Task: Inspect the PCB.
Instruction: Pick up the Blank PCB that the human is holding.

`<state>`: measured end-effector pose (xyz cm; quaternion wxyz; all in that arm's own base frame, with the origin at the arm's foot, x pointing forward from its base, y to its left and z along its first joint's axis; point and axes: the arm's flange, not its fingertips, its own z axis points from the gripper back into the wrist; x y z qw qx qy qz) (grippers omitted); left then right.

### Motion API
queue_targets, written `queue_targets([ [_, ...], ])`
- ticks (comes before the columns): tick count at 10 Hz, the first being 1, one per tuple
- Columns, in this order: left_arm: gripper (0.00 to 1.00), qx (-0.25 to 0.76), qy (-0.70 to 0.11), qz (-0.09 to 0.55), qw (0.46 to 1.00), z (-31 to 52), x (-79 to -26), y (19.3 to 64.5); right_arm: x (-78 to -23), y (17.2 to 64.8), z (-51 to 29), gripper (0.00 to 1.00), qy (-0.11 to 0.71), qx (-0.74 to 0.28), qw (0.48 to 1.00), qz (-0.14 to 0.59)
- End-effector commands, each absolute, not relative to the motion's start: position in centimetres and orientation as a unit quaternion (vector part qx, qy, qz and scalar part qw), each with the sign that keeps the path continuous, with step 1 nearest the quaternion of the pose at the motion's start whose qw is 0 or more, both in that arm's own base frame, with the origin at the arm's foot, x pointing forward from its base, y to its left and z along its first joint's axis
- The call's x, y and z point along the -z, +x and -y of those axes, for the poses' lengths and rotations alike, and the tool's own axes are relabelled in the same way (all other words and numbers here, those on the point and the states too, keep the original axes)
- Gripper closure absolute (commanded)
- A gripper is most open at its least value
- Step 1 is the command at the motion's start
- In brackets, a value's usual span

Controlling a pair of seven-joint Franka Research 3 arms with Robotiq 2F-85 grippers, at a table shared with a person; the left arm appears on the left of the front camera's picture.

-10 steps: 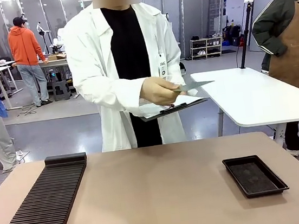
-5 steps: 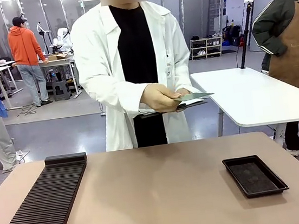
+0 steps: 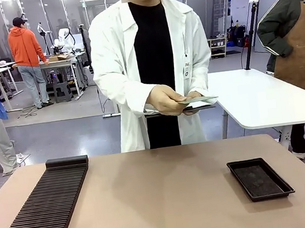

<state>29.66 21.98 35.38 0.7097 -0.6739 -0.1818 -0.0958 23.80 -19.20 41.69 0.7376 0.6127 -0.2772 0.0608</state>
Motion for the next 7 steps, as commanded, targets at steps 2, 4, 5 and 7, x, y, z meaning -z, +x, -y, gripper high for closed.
queue_targets([
  [2, 0.0, 0.099, -0.669, 0.184, 0.713, -22.1, -35.7, 29.6, -46.4, 24.8, 14.0, 0.0, 0.671, -0.009, 0.718, 0.186],
  [4, 0.0, 0.099, -0.669, 0.184, 0.713, -22.1, -35.7, 29.6, -49.3, 27.1, 10.5, 0.0, 0.699, 0.04, 0.708, 0.095],
  [5, 0.0, 0.099, -0.669, 0.184, 0.713, -22.1, -35.7, 29.6, -50.6, 28.3, 8.8, 0.0, 0.706, 0.057, 0.703, 0.06],
  [7, 0.0, 0.099, -0.669, 0.184, 0.713, -22.1, -35.7, 29.6, -52.6, 30.5, 5.8, 0.0, 0.709, 0.095, 0.698, 0.032],
])
